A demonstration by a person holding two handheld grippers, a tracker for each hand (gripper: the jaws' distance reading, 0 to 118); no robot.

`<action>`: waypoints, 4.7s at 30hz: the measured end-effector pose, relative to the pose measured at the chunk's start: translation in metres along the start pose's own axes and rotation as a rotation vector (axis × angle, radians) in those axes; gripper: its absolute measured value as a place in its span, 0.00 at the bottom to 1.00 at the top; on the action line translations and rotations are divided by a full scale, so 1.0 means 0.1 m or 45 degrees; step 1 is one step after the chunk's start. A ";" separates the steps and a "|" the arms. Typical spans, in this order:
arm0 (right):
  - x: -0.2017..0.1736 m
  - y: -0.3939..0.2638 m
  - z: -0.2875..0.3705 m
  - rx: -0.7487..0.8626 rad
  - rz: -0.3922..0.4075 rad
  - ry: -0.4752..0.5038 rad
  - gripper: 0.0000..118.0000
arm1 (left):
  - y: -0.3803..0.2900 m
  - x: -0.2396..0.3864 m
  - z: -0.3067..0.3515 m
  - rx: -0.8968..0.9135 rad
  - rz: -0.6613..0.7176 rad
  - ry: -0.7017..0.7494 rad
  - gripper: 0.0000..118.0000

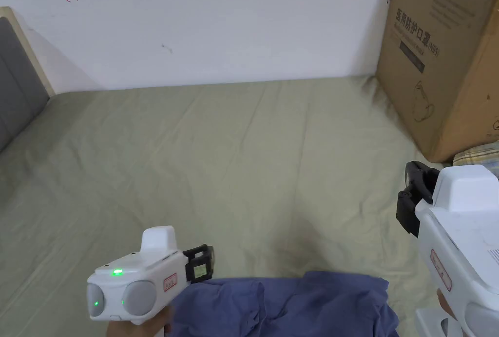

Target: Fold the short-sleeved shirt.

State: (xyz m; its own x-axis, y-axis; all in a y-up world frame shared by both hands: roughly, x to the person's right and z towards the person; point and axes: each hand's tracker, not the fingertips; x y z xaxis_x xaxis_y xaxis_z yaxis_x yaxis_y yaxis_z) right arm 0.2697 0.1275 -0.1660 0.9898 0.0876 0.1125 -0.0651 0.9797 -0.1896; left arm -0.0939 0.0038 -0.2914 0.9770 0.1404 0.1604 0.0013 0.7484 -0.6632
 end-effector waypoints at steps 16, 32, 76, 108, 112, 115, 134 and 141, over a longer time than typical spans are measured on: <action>0.06 -0.08 -0.05 -0.044 0.003 -0.008 0.01 | -0.78 0.42 -0.48 -0.223 -0.165 -0.148 0.00; 0.23 -0.15 -0.03 -0.076 -0.005 -0.063 0.01 | -1.03 1.00 -0.65 -0.356 -0.298 -0.180 0.00; -0.11 -0.14 -0.17 -0.139 0.064 -0.016 0.01 | -0.65 -1.05 -0.89 -0.526 0.373 -0.472 0.09; 0.03 -0.04 -0.03 -0.037 -0.011 0.050 0.01 | 0.31 -0.01 0.05 -0.507 0.110 -0.314 0.08; 0.14 -0.07 0.02 -0.042 -0.020 0.029 0.01 | 0.28 0.46 -0.18 -0.534 0.087 -0.368 0.08; 0.24 -0.09 0.06 -0.045 -0.018 0.005 0.01 | 0.18 0.85 -0.40 -0.587 -0.005 -0.367 0.08; 0.52 -0.25 0.16 -0.108 -0.036 -0.083 0.01 | -0.35 1.95 -0.97 -0.694 -0.169 -0.366 0.50; 0.48 -0.19 0.14 -0.088 -0.045 -0.067 0.01 | 0.08 1.65 -0.36 -0.309 -0.049 -0.539 0.85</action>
State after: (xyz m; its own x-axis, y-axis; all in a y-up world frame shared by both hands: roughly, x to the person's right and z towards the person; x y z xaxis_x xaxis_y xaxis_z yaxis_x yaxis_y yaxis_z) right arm 0.3169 0.1158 -0.1438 0.9832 0.0643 0.1707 -0.0196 0.9677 -0.2513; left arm 0.0746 0.0098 -0.2966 0.8027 0.4046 0.4382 0.1346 0.5928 -0.7940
